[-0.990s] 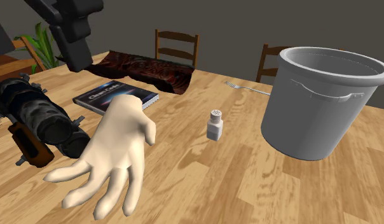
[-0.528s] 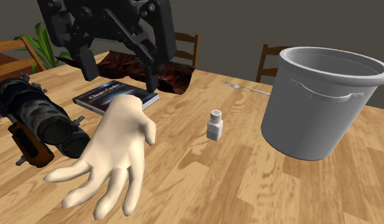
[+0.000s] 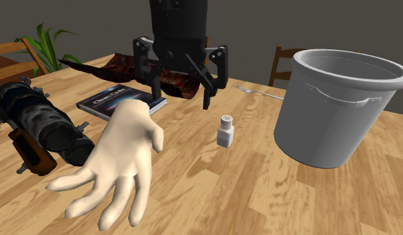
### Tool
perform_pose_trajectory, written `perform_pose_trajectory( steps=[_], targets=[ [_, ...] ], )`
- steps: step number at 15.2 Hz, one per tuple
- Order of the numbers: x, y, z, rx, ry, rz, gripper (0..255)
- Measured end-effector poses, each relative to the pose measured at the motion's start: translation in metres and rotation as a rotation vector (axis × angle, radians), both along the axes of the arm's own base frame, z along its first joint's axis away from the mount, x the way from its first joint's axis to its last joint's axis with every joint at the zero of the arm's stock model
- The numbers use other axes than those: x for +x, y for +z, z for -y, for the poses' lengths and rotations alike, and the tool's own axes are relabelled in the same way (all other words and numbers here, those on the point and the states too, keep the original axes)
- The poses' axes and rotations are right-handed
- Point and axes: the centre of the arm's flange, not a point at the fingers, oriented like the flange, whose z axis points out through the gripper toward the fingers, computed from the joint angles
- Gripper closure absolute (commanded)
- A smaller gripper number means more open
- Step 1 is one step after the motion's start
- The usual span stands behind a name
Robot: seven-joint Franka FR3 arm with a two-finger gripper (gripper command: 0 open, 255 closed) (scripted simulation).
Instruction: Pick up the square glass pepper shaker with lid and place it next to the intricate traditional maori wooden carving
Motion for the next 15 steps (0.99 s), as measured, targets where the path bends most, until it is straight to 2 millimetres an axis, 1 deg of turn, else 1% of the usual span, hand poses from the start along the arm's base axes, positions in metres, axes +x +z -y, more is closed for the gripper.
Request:
perform_pose_trajectory(
  steps=[1,4,5,7,12,13,15],
  targets=[
    [0.013,-0.009,0.006,-0.001,0.001,-0.006,0],
    [0.039,-0.029,0.025,-0.004,0.004,-0.025,0],
    [0.047,-0.041,0.031,-0.004,0.005,-0.031,0],
    [0.068,-0.056,0.038,-0.005,0.007,-0.044,0],
    [0.12,-0.096,0.065,-0.009,0.013,-0.076,0],
    [0.128,-0.103,0.07,-0.009,0.014,-0.082,0],
    [0.136,-0.116,0.076,-0.01,0.015,-0.088,0]
  ],
)
